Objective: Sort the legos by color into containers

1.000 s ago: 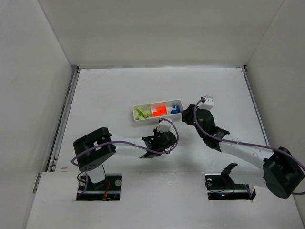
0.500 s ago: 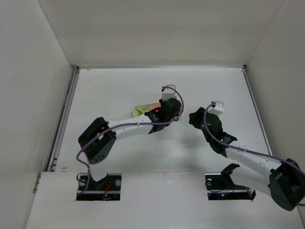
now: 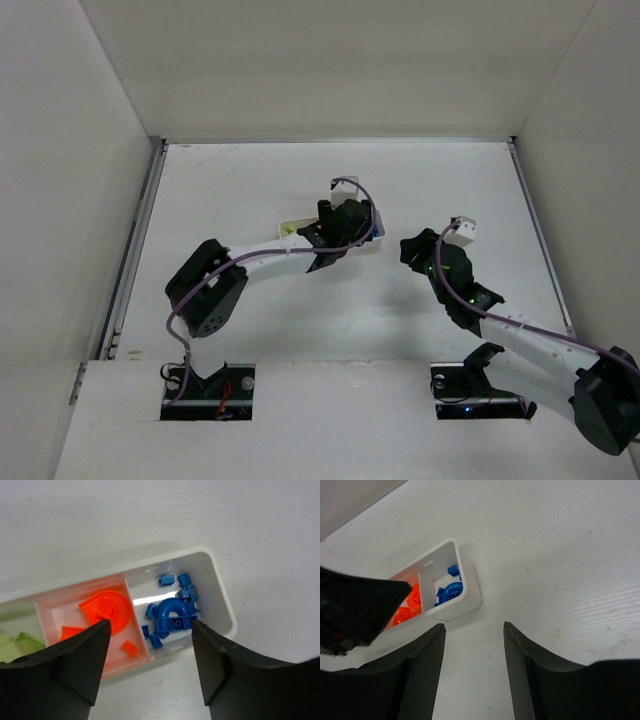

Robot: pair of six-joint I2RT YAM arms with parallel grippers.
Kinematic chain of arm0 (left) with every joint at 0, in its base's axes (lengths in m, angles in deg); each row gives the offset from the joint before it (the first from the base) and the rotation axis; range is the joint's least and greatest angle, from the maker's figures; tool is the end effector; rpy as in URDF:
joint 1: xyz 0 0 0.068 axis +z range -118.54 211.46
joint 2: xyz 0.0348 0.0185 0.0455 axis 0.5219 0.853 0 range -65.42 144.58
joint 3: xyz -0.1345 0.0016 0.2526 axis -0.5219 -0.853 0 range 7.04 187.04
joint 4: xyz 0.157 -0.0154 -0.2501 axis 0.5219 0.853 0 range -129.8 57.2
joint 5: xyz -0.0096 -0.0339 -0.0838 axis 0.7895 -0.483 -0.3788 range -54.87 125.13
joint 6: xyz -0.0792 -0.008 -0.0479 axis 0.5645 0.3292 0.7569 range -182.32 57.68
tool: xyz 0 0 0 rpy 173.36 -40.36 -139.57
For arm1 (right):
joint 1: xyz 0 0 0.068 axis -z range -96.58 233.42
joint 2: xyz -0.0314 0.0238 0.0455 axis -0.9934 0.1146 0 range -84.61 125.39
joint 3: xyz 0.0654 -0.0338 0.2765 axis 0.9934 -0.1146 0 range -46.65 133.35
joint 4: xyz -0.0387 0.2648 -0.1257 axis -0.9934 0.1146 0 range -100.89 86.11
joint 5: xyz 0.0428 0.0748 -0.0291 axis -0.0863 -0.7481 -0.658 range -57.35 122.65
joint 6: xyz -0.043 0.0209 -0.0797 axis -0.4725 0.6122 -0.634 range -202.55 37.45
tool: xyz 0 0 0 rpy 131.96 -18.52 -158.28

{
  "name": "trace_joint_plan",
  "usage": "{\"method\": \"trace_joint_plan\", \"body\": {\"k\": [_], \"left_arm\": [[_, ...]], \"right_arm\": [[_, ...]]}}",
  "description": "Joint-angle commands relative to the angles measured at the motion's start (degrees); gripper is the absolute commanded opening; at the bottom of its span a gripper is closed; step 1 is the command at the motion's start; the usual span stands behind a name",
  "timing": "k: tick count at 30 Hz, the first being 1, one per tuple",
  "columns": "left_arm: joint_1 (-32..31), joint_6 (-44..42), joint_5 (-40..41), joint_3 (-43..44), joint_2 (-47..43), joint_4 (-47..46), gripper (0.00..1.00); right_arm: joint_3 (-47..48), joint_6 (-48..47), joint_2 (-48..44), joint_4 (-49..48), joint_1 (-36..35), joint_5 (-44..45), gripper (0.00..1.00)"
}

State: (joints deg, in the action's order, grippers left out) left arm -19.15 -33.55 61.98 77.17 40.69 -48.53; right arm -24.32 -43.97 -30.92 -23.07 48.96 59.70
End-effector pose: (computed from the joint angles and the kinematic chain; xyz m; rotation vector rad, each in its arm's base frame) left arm 0.3414 -0.3563 0.1957 0.0927 2.0131 -0.4103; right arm 0.2419 0.1198 0.1933 0.3854 1.8503 0.4282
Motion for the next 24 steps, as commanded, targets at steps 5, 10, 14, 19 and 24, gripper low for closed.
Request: {"method": "trace_joint_plan", "body": {"k": [5, 10, 14, 19, 24], "left_arm": [[0.20, 1.63, 1.62, -18.68, -27.23, -3.75, 1.00], [4.15, 4.71, 6.36, -36.08, -51.91, 0.98, 1.00], [10.30, 9.53, 8.21, -45.15, -72.13, 13.53, 1.00], [20.40, 17.26, 6.56, -51.05, -82.90, 28.49, 1.00], [27.09, 19.48, 2.16, -51.32, -80.36, 28.07, 1.00]], "right_arm": [[-0.70, 0.52, -1.22, -1.26, 0.75, 1.43, 0.58], [-1.93, 0.35, -3.59, -0.12, 2.51, 3.45, 0.67], [-3.34, 0.61, -4.91, -0.03, 5.58, 4.41, 0.77], [-3.52, 1.14, -4.30, 1.28, 7.26, 7.22, 1.00], [-2.99, 1.31, -4.38, 3.31, 6.91, 9.77, 1.00]]}}
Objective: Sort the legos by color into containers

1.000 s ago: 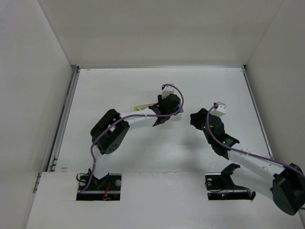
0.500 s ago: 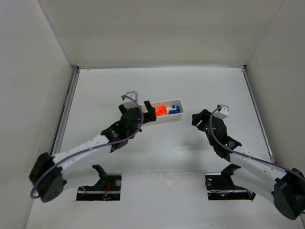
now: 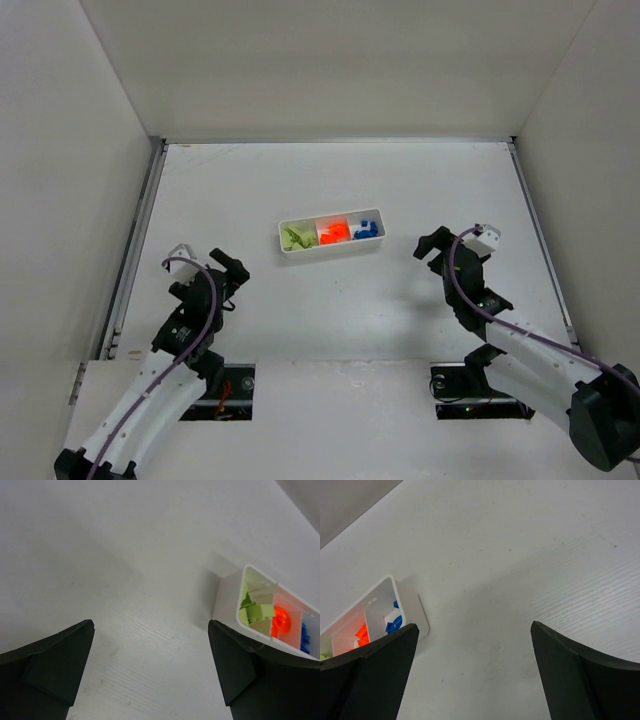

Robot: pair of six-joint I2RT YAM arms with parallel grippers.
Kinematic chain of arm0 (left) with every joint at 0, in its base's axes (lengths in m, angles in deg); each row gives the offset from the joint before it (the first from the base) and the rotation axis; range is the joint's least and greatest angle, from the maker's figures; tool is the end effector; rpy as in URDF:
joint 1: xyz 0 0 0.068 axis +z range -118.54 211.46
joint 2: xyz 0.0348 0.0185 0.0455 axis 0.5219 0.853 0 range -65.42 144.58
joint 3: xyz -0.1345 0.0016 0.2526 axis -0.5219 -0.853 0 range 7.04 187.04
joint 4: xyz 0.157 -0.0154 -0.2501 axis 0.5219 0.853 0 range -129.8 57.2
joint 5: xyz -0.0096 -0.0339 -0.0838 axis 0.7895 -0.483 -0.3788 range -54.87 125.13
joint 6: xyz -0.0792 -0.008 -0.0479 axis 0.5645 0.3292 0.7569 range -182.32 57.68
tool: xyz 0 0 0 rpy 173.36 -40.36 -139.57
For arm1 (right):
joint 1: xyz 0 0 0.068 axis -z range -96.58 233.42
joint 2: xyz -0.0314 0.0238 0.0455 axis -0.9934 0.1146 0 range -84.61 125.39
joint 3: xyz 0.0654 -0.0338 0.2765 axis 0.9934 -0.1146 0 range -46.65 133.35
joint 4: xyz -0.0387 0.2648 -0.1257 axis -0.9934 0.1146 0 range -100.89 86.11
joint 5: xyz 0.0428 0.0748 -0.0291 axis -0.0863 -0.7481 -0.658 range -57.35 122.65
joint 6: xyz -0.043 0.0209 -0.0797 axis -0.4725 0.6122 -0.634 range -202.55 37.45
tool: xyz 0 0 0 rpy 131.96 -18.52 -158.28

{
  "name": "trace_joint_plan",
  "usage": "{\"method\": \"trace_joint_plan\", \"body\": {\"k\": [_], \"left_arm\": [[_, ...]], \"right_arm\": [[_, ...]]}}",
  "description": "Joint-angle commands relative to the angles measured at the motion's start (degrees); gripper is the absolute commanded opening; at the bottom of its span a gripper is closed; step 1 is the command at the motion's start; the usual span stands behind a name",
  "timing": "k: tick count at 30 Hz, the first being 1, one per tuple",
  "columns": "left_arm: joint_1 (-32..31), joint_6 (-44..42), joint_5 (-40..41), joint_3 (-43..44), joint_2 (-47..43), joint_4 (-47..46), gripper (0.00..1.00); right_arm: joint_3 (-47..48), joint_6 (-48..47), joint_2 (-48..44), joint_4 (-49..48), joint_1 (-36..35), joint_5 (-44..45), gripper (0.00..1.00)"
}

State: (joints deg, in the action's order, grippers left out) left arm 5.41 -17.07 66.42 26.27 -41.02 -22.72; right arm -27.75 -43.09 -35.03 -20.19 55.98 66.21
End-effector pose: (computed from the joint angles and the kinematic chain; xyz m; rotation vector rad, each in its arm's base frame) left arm 0.1872 -0.0432 0.2076 -0.6619 1.7940 -0.3076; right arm 0.2399 0.0724 0.1806 0.5715 1.7972 0.2302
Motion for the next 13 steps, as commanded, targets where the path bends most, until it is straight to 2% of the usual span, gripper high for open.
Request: {"method": "trace_joint_plan", "body": {"k": [1, 6, 9, 13], "left_arm": [[3.58, 3.08, -2.55, -0.50, 2.57, 2.25, 1.00], [6.92, 3.79, -5.70, -1.12, 8.20, 1.38, 1.00], [7.19, 3.18, -6.85, -2.26, 8.38, -2.30, 1.00], [7.28, 2.29, -6.33, -0.77, 10.92, -2.84, 1.00]], "right_arm": [[0.35, 0.61, -0.36, 0.42, -0.11, 3.44, 1.00], [0.88, 1.76, -1.42, 3.05, -0.55, 3.53, 1.00], [1.32, 2.02, -1.16, 3.76, -0.64, 3.62, 1.00], [1.76, 2.20, 0.07, 3.85, -0.64, 3.62, 1.00]]}}
